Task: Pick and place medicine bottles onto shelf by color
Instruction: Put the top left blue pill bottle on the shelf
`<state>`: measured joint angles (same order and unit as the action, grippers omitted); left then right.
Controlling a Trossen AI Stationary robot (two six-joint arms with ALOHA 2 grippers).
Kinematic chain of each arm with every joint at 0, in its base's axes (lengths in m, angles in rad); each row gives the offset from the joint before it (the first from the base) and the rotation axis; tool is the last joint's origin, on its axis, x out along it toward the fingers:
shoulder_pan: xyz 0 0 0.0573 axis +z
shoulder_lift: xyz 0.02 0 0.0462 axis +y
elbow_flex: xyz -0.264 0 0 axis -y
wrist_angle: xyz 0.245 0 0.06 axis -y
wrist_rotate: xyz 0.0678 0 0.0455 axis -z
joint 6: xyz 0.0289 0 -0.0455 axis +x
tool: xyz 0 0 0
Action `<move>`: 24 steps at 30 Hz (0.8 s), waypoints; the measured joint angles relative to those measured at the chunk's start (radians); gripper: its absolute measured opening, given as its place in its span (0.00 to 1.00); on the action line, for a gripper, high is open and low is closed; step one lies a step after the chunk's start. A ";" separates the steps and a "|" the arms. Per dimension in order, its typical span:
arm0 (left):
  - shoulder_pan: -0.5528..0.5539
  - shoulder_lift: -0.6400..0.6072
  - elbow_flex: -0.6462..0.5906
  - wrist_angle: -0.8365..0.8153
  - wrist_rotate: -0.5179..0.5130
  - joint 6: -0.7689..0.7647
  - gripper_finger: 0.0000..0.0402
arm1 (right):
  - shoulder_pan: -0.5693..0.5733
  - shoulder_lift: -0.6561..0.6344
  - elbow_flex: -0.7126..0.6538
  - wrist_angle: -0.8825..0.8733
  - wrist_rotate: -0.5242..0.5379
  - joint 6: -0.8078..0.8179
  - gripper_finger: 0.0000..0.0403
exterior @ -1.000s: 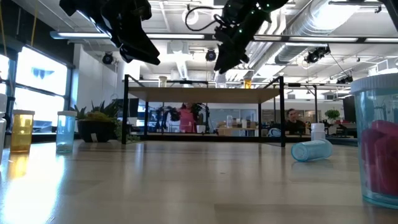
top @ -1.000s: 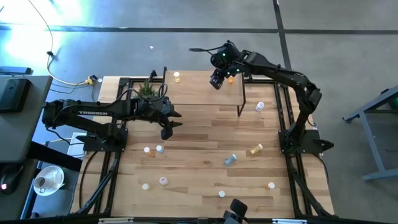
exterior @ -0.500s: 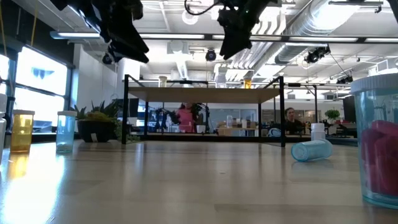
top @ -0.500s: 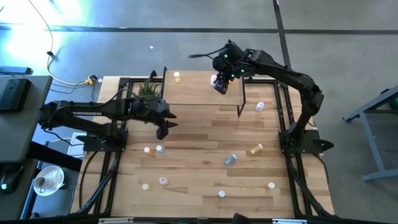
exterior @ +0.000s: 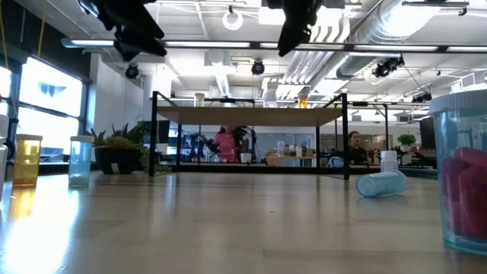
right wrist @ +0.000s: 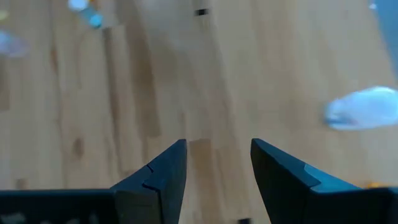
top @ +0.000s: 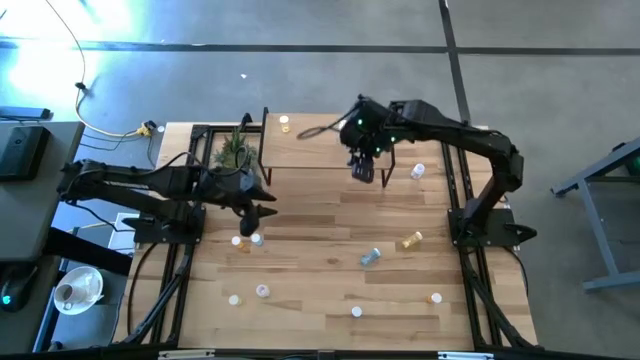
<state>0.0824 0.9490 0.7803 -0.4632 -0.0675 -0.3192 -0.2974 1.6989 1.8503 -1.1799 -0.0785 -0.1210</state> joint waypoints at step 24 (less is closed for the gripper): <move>-0.245 0.014 0.000 -0.246 -0.163 -0.229 0.45 | 0.215 -0.103 -0.326 0.152 0.202 0.100 0.42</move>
<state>-0.1621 0.9630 0.7803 -0.7090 -0.2305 -0.5483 -0.0828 1.5962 1.5242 -1.0284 0.1238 -0.0206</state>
